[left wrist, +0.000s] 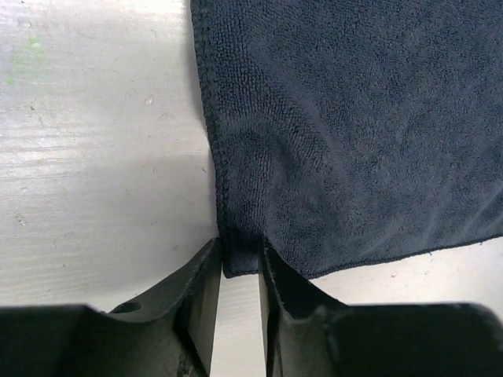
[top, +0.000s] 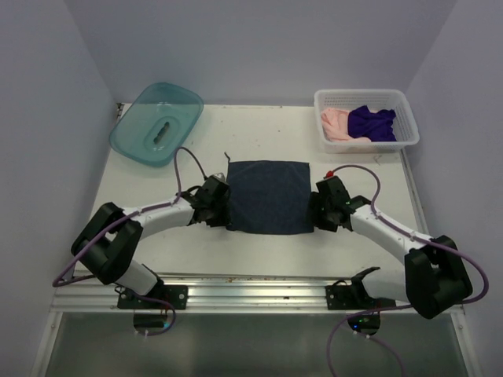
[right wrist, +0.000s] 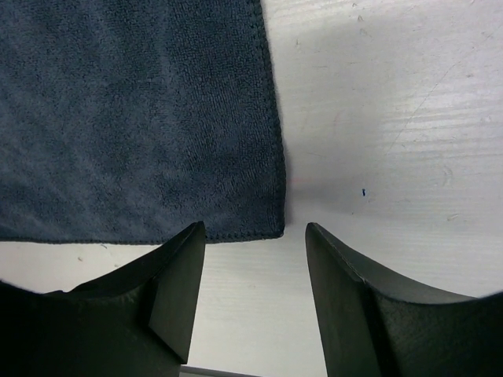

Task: Roll the towels
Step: Flatten the towel

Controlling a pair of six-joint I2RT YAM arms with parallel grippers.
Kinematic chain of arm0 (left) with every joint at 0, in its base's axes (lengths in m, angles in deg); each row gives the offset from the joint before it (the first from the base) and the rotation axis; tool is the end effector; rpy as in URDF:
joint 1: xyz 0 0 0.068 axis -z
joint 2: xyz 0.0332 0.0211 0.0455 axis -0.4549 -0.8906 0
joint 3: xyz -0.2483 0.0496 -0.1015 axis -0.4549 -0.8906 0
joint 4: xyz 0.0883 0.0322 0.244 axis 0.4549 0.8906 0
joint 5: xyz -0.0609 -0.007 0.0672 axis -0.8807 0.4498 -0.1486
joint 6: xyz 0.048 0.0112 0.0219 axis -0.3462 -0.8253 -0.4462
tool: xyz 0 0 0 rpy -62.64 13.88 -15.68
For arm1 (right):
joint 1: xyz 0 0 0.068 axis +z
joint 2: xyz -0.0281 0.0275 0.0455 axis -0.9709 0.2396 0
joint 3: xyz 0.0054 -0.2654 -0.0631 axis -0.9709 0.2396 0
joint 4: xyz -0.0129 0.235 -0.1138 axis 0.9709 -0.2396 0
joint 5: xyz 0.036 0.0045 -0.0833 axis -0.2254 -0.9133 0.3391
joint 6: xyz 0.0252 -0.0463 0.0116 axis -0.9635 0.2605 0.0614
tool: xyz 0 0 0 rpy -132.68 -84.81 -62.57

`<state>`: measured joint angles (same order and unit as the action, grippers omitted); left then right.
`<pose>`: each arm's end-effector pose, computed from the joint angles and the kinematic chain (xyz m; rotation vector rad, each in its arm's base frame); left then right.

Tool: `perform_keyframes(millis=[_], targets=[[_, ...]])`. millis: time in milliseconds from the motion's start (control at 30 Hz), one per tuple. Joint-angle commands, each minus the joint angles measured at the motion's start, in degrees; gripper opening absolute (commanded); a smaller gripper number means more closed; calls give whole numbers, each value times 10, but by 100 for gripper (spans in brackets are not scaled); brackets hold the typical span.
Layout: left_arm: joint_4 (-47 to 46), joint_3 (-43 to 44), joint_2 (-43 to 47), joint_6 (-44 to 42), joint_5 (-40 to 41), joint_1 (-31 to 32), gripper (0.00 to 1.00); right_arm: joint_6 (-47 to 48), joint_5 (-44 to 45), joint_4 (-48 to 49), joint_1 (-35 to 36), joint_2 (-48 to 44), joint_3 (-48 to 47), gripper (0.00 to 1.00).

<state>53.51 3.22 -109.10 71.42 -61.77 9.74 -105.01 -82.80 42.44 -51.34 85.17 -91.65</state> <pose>0.2203 -0.1636 0.1529 -0.2334 2.7006 -0.4426 0.2053 0.0924 0.1802 0.3428 2.6412 0.2954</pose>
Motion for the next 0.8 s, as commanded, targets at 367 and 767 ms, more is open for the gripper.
perform_keyframes(millis=[367, 767], targets=[[65, -5, -27, 8, 58, 6, 0, -43, 16, 54, 5, 31, 33, 52], [92, 19, 8, 11, 65, 6, 0, -57, 15, 69, 17, 33, 53, 36]])
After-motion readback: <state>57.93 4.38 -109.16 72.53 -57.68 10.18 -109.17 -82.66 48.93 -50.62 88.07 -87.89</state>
